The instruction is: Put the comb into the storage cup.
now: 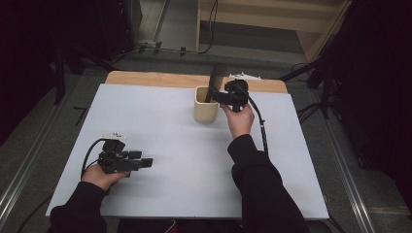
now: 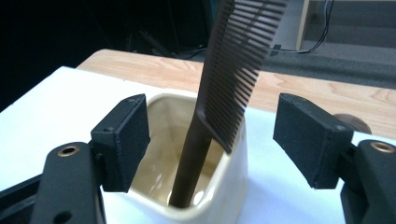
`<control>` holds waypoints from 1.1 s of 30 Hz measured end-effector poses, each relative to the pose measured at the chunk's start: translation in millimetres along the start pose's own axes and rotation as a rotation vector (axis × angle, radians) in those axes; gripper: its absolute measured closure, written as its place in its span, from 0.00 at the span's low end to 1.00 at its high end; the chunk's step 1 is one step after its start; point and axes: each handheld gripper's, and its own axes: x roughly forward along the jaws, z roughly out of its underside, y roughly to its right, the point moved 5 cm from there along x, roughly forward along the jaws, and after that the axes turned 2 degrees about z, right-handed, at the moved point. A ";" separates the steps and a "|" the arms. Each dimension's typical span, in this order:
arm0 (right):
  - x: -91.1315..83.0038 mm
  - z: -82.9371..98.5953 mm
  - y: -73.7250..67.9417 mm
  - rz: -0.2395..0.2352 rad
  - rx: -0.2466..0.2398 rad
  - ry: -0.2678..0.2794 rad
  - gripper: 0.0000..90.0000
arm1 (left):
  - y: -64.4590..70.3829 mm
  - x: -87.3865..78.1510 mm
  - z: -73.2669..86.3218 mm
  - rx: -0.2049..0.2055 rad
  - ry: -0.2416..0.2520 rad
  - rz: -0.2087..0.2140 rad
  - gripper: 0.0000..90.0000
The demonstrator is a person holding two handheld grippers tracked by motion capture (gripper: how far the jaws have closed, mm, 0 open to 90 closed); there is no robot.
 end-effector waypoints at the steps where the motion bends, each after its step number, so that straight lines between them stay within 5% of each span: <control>1: -2.1 1.4 0.2 -0.003 -0.001 -0.003 0.28 | 0.2 0.4 -0.1 0.002 -0.002 0.000 0.32; 18: -29.7 16.1 0.8 -0.101 0.031 -0.049 0.26 | 0.0 5.4 -5.0 0.009 -0.011 0.009 0.32; 25: -36.1 24.4 -3.6 -0.125 0.006 -0.104 0.26 | -0.5 5.9 -5.2 0.010 -0.014 0.006 0.32; 33: -47.5 30.9 -13.3 -0.166 -0.014 -0.108 0.26 | -1.0 5.7 -4.9 0.009 -0.015 0.002 0.32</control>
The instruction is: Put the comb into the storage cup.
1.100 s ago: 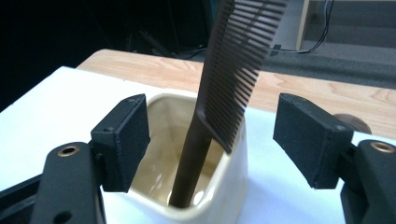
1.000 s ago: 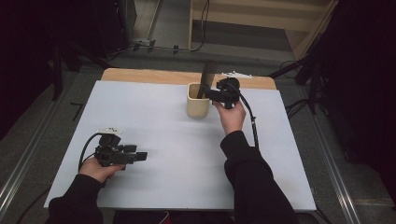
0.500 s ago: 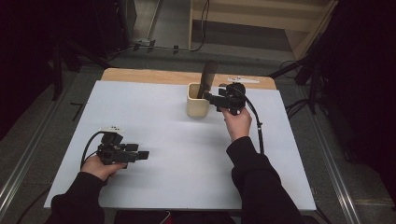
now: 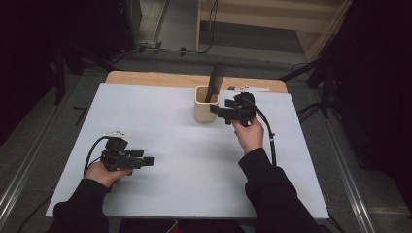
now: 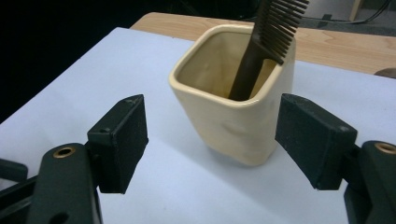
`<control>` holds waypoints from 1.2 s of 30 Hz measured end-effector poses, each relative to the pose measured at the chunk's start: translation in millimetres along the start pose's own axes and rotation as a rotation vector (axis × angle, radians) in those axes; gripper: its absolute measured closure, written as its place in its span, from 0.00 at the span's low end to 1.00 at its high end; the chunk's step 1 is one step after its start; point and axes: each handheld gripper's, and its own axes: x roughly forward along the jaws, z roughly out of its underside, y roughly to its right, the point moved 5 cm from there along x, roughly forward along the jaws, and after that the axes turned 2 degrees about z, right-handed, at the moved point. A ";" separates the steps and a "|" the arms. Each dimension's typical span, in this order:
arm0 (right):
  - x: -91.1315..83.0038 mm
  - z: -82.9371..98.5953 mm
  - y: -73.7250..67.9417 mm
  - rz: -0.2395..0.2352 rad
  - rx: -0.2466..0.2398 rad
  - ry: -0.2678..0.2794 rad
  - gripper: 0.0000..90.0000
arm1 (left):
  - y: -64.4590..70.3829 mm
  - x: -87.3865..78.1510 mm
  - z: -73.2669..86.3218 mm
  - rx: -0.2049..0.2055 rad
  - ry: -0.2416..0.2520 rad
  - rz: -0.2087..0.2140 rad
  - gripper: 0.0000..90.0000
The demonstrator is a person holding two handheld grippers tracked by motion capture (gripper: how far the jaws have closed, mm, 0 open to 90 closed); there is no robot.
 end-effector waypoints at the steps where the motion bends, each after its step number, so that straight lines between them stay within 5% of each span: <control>1: -2.1 0.6 -1.7 -0.006 -0.004 0.002 0.26 | 0.1 -0.1 0.0 0.001 -0.001 -0.001 0.32; 22: -25.8 25.0 -21.6 -0.105 -0.047 -0.062 0.26 | 1.7 0.1 0.2 0.005 -0.001 0.003 0.32; 36: -31.9 44.4 -23.3 -0.117 -0.071 -0.083 0.27 | 2.2 -0.2 -0.4 0.009 -0.001 0.010 0.32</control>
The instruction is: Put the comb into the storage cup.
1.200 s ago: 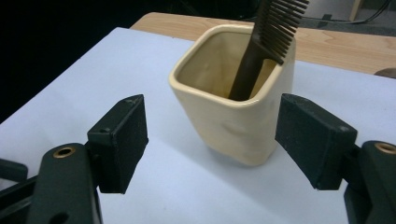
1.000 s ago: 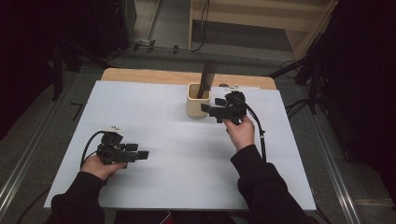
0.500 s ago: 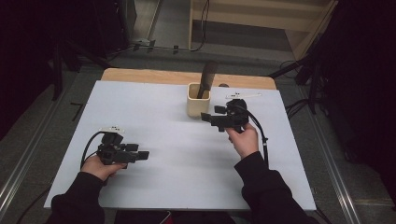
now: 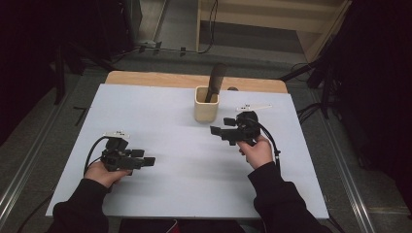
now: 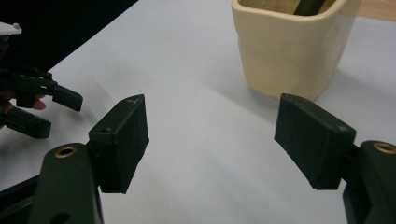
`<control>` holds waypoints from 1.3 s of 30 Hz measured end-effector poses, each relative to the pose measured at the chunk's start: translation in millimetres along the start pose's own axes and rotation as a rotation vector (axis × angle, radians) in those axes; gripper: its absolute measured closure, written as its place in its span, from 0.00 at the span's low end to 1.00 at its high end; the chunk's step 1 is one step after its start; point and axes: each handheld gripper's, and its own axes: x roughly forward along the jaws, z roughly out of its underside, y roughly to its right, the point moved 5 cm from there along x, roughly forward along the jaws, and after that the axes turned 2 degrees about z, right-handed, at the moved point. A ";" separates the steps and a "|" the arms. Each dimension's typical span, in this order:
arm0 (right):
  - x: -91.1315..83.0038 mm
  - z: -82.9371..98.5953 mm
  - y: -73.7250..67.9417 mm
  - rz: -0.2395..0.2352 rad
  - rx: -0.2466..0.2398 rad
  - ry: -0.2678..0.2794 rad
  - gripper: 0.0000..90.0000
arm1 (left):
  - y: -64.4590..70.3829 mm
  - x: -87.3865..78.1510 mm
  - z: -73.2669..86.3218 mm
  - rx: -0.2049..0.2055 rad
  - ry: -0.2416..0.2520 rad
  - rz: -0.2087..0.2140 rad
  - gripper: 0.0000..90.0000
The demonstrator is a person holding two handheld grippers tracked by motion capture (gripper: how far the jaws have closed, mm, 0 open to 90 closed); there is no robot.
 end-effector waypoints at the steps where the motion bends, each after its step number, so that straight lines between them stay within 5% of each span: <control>1: -1.1 1.6 0.0 0.000 0.001 0.002 0.27 | 0.1 0.0 0.0 0.001 0.000 0.000 0.32; 39: -22.3 51.9 -5.9 -0.007 -0.089 -0.079 0.26 | 1.0 1.0 0.3 0.012 -0.011 0.000 0.32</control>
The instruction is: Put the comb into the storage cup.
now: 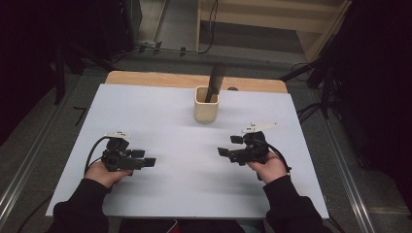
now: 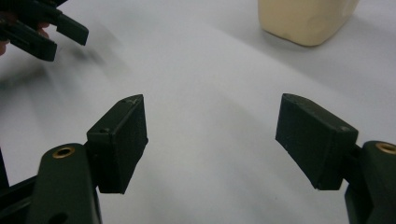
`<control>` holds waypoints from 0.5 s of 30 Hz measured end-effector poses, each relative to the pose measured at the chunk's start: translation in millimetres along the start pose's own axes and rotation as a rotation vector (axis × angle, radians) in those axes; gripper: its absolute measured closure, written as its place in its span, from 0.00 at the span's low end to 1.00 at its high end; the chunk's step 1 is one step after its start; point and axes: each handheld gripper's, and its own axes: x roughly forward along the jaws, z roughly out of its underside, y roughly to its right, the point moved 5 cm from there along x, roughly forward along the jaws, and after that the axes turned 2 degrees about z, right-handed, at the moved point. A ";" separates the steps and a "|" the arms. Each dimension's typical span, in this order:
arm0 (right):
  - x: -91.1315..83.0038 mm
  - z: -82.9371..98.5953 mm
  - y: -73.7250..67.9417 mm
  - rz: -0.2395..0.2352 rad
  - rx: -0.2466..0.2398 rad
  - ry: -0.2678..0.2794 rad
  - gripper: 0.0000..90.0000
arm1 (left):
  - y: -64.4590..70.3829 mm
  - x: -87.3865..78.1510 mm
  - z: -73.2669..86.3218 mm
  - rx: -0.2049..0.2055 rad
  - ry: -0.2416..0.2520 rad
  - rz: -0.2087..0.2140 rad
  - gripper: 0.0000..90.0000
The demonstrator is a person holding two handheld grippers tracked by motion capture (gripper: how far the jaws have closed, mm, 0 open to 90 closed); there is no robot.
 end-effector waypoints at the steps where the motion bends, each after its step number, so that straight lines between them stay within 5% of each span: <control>1: -0.5 1.6 0.1 0.002 -0.003 -0.005 0.26 | 0.0 -0.1 0.0 0.000 0.000 -0.001 0.32; 15: -12.7 19.0 4.2 -0.001 0.020 -0.023 0.25 | 0.3 0.2 0.5 0.005 -0.006 0.000 0.32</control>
